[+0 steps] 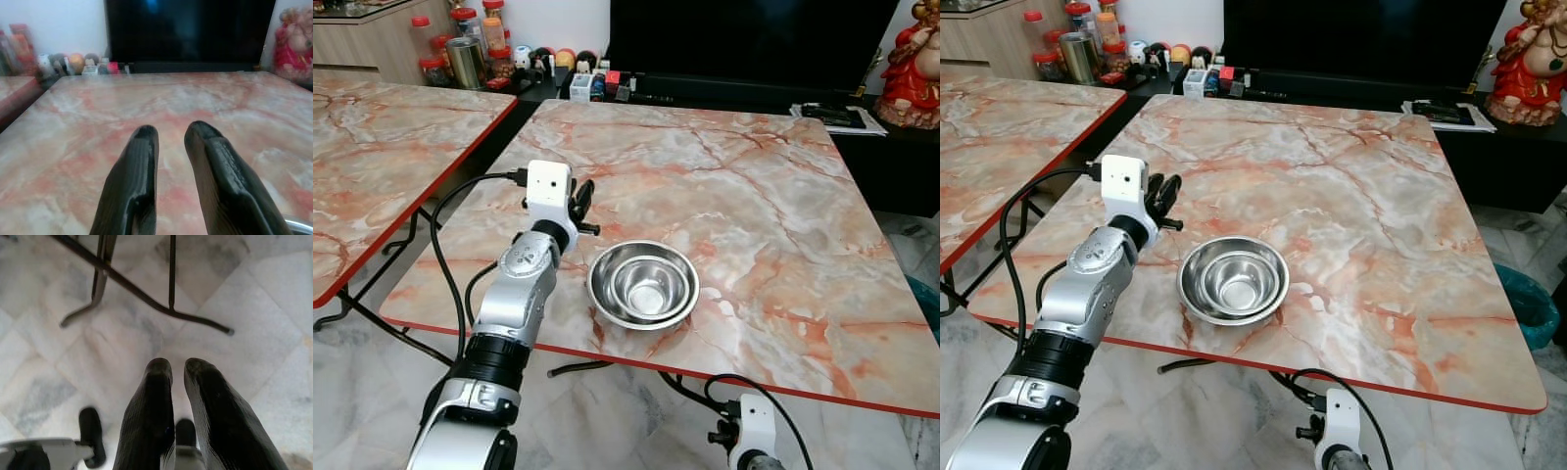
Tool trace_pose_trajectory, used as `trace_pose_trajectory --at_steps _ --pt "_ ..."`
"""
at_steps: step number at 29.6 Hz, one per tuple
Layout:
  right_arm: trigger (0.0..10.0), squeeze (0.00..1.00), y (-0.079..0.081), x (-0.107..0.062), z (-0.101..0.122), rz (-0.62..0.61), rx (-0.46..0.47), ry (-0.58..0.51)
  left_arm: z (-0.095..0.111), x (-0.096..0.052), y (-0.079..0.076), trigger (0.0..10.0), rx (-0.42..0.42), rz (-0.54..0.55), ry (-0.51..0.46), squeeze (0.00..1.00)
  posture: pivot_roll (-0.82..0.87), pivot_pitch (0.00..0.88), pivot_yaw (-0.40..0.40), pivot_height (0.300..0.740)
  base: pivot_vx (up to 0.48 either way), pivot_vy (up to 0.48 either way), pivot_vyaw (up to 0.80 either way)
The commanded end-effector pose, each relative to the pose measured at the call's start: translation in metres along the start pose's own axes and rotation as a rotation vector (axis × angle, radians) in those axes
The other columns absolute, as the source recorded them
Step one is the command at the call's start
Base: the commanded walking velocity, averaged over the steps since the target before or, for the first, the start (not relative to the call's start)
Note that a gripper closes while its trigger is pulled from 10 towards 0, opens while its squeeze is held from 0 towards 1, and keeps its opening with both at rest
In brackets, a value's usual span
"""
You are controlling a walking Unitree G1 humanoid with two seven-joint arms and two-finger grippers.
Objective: Setting the table
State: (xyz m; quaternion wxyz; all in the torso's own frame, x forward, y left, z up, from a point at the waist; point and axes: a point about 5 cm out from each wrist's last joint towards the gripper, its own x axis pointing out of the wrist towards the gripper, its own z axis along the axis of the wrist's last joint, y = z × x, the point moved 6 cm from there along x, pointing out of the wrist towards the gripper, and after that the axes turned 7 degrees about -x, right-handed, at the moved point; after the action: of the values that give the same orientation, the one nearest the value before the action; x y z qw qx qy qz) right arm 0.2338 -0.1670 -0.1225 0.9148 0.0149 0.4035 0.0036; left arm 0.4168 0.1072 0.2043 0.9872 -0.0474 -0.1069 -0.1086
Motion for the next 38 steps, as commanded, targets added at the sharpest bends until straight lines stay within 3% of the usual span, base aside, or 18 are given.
trace_pose_trajectory --at_steps 1,22,38 --pt "10.0 0.0 -0.007 0.0 0.008 -0.021 0.005 -0.042 -0.03 -0.025 0.012 10.0 0.116 0.05 -0.03 0.0 0.02 0.0 -0.028 0.74 0.0 0.0 0.0" --pt "10.0 0.0 -0.01 -0.001 0.01 -0.03 0.007 -0.054 -0.026 -0.024 0.012 10.0 0.129 0.064 -0.111 0.0 0.03 0.0 -0.034 0.74 0.0 0.0 0.0" --pt "10.0 0.0 -0.008 -0.001 0.009 -0.028 0.019 -0.059 -0.037 -0.025 0.006 10.0 0.125 0.048 -0.077 0.0 0.02 0.0 -0.031 0.74 0.0 0.0 0.0"
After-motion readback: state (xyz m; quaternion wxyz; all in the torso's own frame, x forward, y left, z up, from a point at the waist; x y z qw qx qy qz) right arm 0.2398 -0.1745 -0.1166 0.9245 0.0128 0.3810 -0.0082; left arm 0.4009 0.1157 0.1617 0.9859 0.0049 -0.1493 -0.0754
